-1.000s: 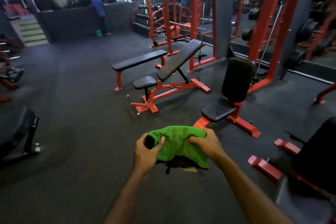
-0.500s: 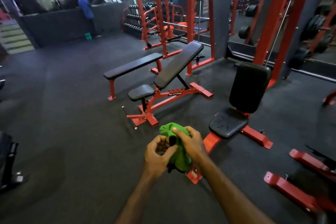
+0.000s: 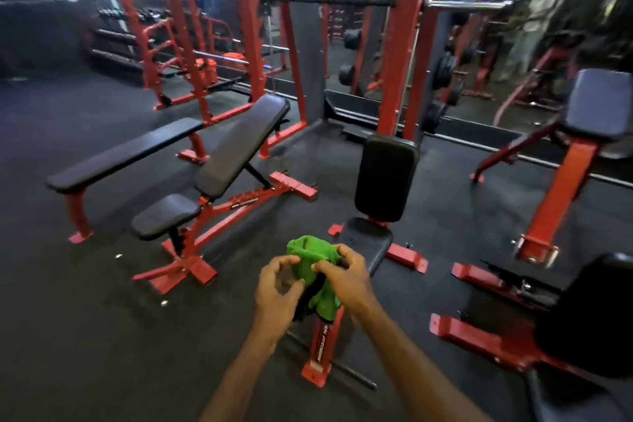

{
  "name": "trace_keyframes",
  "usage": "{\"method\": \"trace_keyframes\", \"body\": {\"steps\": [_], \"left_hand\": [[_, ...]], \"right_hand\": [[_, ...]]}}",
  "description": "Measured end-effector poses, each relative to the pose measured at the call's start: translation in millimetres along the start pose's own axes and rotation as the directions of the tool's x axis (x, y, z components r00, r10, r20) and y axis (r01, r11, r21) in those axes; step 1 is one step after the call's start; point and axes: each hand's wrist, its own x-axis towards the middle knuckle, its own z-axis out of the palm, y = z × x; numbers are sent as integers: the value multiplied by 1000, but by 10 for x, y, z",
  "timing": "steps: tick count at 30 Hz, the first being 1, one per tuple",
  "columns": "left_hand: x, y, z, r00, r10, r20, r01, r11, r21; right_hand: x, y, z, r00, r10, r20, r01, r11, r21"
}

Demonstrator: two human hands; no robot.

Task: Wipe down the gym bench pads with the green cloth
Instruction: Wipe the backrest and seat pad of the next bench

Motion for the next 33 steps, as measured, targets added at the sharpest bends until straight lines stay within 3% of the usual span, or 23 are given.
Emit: {"method": "trace_keyframes", "body": {"steps": [4, 9, 12, 16, 21, 24, 27, 33], "left_hand": [[479, 66, 342, 986, -78, 145, 97, 987, -130], [903, 47, 770, 892, -151, 426, 187, 981, -43], [1046, 134, 1115, 852, -92, 516, 134, 990, -45], [1307, 154, 1649, 897, -56, 439, 86, 995, -50], [1755, 222, 2429, 949, -138, 282, 144, 990, 0], [2059, 394, 2812, 959, -194, 205, 220, 969, -113], [2393, 583, 3144, 937, -255, 240, 315, 913, -259], [2900, 679, 3445, 953, -198, 227, 258, 925, -277]], "right_hand": [[274, -75, -257, 991, 49, -121, -39, 996, 81], [505, 6, -693, 953, 150, -263, -83, 965, 250], [790, 134, -974, 917, 188, -352, -81, 951, 297], [1211, 269, -1288, 885, 130, -448, -31, 975, 222], [1966, 392, -1795, 916, -19, -400, 53, 996, 76], [2355, 425, -2017, 920, -153, -362, 122, 987, -109], [2739, 442, -2215, 908, -260, -329, 177, 949, -261], [3316, 288, -2382, 931, -283, -233, 203, 927, -316]]}}
